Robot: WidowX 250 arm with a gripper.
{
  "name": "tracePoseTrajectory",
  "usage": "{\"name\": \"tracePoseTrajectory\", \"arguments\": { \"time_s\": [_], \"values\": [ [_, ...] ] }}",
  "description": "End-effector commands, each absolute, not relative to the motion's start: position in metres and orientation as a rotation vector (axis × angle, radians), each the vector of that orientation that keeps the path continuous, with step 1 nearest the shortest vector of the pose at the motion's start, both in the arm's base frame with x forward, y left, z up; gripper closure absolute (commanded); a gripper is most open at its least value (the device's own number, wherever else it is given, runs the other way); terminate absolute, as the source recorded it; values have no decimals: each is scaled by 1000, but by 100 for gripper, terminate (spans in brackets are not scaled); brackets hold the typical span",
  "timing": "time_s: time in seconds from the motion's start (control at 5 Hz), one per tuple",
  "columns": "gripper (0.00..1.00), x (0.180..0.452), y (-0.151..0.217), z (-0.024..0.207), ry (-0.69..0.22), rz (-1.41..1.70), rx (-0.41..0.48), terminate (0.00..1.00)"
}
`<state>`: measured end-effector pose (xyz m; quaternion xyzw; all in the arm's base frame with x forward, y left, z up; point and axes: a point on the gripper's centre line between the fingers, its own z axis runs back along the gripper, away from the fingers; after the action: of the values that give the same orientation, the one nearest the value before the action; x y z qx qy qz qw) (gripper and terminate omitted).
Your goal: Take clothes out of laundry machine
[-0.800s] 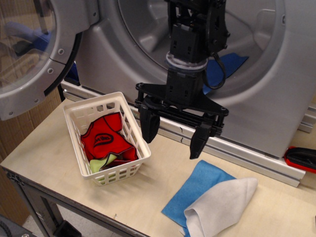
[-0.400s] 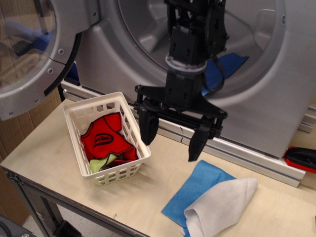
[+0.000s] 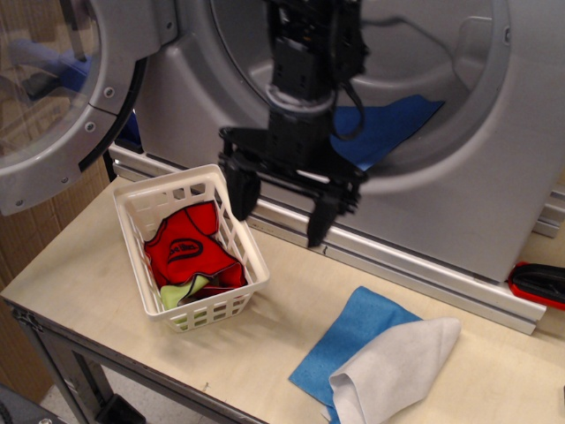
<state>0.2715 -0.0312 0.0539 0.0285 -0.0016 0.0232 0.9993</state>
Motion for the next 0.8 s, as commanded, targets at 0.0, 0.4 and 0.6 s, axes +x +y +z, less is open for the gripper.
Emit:
{"name": "tracePoseTrajectory", "arguments": {
  "time_s": [0.0, 0.4, 0.6],
  "values": [
    [0, 327, -33, 85, -271, -116, 94, 0],
    [0, 362, -29, 91, -379, -161, 79, 0],
    [0, 375, -22, 81, -414, -166, 37, 0]
  ]
}}
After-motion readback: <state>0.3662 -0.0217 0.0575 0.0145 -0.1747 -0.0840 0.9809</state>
